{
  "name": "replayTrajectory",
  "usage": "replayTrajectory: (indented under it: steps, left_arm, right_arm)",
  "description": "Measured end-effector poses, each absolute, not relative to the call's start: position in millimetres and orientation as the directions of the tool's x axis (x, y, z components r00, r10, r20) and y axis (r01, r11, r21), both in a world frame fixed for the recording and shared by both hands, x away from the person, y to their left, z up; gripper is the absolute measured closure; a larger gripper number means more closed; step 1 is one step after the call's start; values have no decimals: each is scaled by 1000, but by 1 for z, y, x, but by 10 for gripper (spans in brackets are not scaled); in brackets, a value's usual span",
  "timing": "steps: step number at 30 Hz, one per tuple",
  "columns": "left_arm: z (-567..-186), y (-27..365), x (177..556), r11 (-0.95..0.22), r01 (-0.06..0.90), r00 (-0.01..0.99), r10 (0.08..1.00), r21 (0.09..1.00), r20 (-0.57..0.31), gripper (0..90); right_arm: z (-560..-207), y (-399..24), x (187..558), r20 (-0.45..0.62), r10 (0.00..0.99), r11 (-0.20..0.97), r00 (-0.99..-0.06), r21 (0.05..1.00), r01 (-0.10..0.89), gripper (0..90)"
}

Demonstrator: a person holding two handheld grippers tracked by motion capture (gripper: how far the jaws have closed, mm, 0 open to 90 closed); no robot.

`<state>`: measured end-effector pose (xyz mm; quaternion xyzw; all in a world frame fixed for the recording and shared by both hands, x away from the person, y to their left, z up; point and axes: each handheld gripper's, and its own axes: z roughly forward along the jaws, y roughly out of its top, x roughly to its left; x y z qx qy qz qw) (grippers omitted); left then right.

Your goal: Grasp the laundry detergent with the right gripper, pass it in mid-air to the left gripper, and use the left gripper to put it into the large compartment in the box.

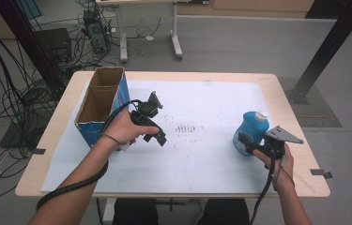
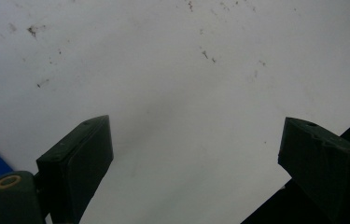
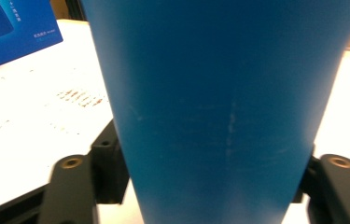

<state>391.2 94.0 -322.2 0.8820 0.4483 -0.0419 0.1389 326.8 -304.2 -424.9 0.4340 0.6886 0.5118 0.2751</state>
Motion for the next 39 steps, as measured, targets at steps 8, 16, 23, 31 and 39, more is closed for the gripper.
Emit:
replayTrajectory:
  steps: [8, 16, 23, 31, 39]
  left_arm:
    - [-323, 93, 391, -561, 802, 595, 779, 204, -198, 105]
    - [-323, 93, 391, -561, 802, 595, 779, 205, -198, 106]
    - [-324, 92, 391, -561, 802, 595, 778, 207, -199, 106]
    - [-323, 91, 392, -563, 801, 597, 778, 206, -197, 105]
    - [-322, 91, 391, -562, 801, 597, 779, 207, -194, 105]
  right_arm:
    - [-424, -304, 327, 51, 884, 112, -465, 942, 316, 412]
    - [-424, -304, 327, 28, 885, 133, -464, 941, 310, 428]
    - [-424, -303, 326, 24, 887, 133, -461, 944, 303, 433]
    - [-424, -303, 326, 17, 888, 138, -460, 944, 301, 438]
    - [-424, -303, 326, 17, 887, 139, -461, 943, 302, 438]
